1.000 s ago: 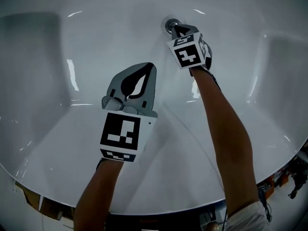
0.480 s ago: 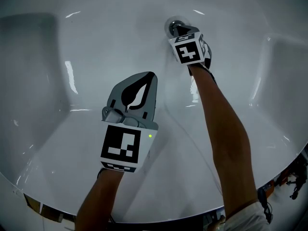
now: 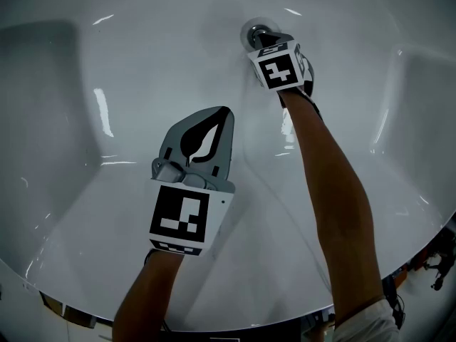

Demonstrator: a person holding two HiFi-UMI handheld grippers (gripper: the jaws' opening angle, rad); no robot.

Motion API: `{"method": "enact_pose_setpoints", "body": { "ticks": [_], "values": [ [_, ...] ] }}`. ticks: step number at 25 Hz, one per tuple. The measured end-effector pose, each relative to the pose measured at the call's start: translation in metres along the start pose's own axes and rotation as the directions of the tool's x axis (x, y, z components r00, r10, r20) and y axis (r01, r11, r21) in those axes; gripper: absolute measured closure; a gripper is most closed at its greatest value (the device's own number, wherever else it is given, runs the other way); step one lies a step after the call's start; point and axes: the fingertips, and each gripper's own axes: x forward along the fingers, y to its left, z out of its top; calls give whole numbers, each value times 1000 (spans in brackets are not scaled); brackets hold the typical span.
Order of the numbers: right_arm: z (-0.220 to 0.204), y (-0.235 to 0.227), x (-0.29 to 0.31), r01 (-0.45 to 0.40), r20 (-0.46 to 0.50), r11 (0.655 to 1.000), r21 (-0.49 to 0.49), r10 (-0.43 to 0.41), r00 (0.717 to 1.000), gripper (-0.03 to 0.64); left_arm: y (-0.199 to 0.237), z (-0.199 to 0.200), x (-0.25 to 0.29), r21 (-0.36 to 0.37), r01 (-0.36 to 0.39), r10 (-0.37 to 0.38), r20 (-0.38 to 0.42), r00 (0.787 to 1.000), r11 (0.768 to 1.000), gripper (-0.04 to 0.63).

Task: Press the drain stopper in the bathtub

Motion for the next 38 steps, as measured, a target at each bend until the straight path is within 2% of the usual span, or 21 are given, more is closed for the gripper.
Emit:
{"method": "enact_pose_setpoints", "body": {
  "ticks": [3,6,14,21,22,24,25,30,34,38],
  "values": [
    [0,2,-1,-5,-13,1000,7,5,1000,600,-1,0,-1,-16,-3,3,-10,1000,1000,598],
    [0,2,0,-11,-24,1000,25,12,1000,600,-1,0,1,6,8,-8,4,1000,1000,598],
    [1,-3,2,17,-31,997,73,-14,999,599,-3,-3,1,11,10,-10,-3,1000,1000,598],
    [-5,-4,-7,-25,-7,993,119,26,1000,595,-3,5,0,-4,-9,9,-1,1000,1000,598],
    [-5,-3,-8,-34,-4,991,128,35,999,584,-3,6,-1,-9,-12,12,-1,1000,1000,598],
    [-5,2,-10,-58,5,989,136,58,998,467,-2,6,-1,1,-8,8,6,1000,1000,598],
    [-6,4,-10,-66,4,989,132,66,998,444,-1,5,-1,6,-6,6,8,1000,1000,598],
    [-10,7,1,-33,-16,994,104,35,999,402,-3,2,-1,6,1,-2,11,1000,1000,598],
    [-14,-3,8,-6,-41,990,139,12,999,387,-4,2,-2,-53,-21,20,-13,1000,998,598],
    [-14,-8,6,-21,-31,986,168,26,999,387,-2,2,0,7,0,0,9,1000,1000,598]
  ]
}}
